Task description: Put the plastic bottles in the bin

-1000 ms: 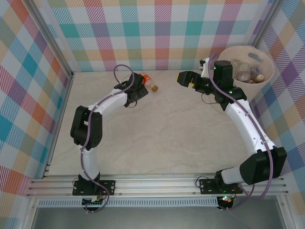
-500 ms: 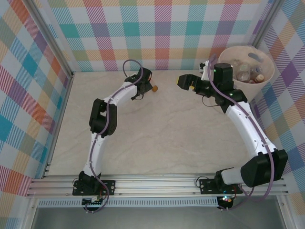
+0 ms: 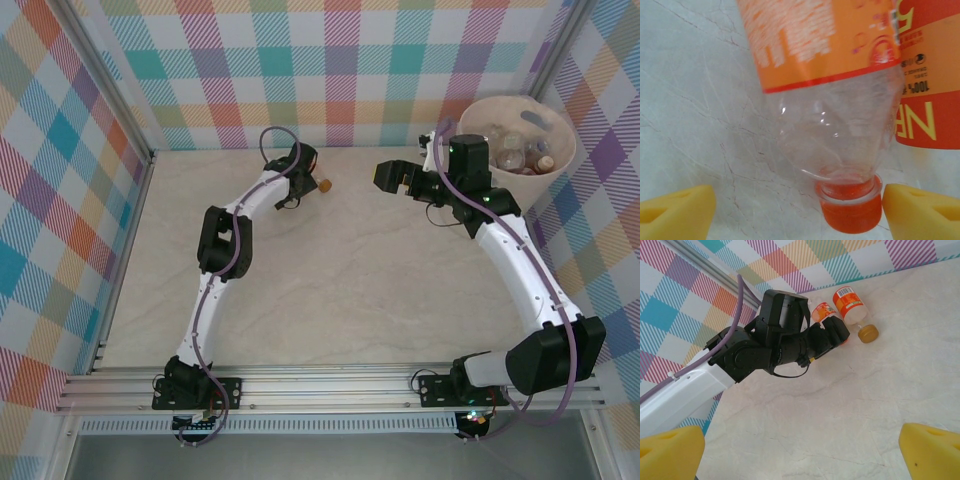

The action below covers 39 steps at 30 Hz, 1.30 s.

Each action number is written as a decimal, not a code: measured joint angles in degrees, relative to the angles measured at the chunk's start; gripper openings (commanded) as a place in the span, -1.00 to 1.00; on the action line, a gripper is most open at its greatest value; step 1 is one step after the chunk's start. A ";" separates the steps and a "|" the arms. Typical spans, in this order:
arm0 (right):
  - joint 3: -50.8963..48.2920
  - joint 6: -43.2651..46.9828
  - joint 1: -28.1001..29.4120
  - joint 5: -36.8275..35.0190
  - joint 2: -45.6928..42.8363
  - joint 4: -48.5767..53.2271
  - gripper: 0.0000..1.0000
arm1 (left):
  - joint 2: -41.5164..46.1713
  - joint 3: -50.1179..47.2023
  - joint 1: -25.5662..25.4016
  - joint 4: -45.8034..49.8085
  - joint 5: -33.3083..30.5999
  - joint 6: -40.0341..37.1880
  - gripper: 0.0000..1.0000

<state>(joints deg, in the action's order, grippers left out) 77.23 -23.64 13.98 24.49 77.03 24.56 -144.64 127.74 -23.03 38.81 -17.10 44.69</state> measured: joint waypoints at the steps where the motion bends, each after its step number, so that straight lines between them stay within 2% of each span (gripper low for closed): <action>1: 0.00 0.17 0.00 0.00 0.00 0.02 0.99 | -0.20 0.04 0.09 0.00 0.11 -0.26 0.65; 10: 0.00 0.59 0.00 -0.02 0.00 0.13 0.99 | -1.25 0.70 0.57 0.04 0.76 -2.51 0.38; 17: 0.00 0.59 0.00 -0.02 0.07 0.15 0.99 | -1.33 0.79 1.49 0.09 1.81 -4.33 -0.06; 22: 0.00 0.57 0.00 0.00 0.11 0.15 0.99 | -1.03 -0.33 1.77 -0.76 2.49 -5.33 -0.26; 28: -0.04 0.50 0.00 0.02 0.15 0.15 0.99 | 4.57 -10.91 1.79 -7.30 4.20 -6.14 -0.40; 39: -2.40 -0.98 0.07 0.24 0.15 -0.13 0.99 | 24.63 -42.80 1.03 -21.97 12.33 -9.46 -0.53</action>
<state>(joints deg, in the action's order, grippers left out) 74.83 -24.62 14.04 24.73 77.19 24.43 -120.01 84.95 -22.00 16.84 -4.78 35.22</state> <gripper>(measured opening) 0.996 0.320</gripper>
